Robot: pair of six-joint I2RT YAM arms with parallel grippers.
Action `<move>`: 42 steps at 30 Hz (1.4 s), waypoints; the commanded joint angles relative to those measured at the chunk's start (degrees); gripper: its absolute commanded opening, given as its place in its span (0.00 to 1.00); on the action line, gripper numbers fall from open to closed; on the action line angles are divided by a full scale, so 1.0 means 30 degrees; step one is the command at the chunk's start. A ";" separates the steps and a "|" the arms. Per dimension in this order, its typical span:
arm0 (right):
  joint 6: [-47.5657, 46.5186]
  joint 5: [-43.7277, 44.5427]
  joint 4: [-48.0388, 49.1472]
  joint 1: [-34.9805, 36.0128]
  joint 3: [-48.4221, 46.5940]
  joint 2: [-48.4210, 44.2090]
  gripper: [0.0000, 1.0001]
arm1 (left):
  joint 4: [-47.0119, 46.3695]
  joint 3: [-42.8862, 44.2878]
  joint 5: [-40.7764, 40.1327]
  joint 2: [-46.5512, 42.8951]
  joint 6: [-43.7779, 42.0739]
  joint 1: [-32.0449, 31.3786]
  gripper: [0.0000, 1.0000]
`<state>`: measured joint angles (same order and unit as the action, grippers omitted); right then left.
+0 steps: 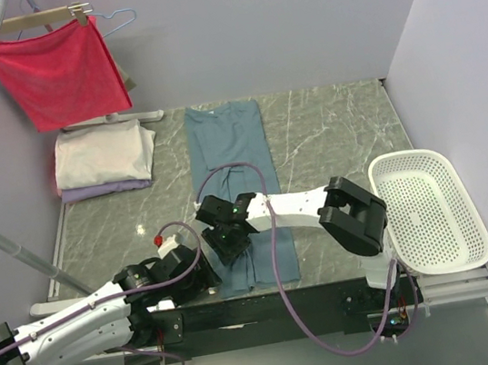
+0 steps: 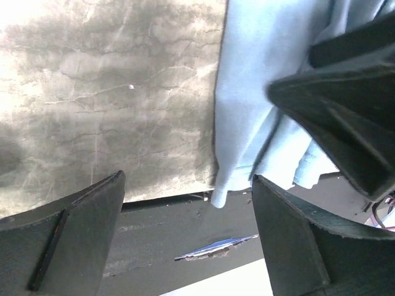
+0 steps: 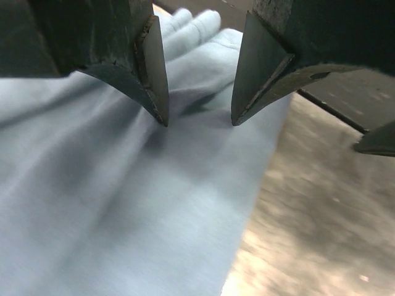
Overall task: Fold and stack the t-shirts
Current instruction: Grab the bottom of the folded rectangular tshirt with both arms
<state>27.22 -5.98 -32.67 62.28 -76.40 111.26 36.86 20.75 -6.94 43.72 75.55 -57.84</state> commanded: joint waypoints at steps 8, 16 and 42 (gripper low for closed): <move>-0.0022 0.2369 -0.1796 0.0158 -0.0021 -0.1756 0.53 | 0.1307 -0.0179 -0.0880 -0.0102 0.0188 -0.0084 0.88; 0.0242 0.3547 -0.2560 0.0158 0.0359 -0.2075 0.53 | 0.1278 -0.0238 -0.0880 -0.0219 0.0247 -0.0084 0.87; 0.2438 0.4599 -0.4814 0.1769 -0.2833 0.1085 0.47 | 0.1570 -0.0326 -0.1202 -0.1332 0.0628 -0.0084 0.85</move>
<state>31.66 3.51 -42.74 67.26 -82.63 112.81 40.97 20.25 -9.02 40.27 77.54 -57.84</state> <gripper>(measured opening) 0.492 0.855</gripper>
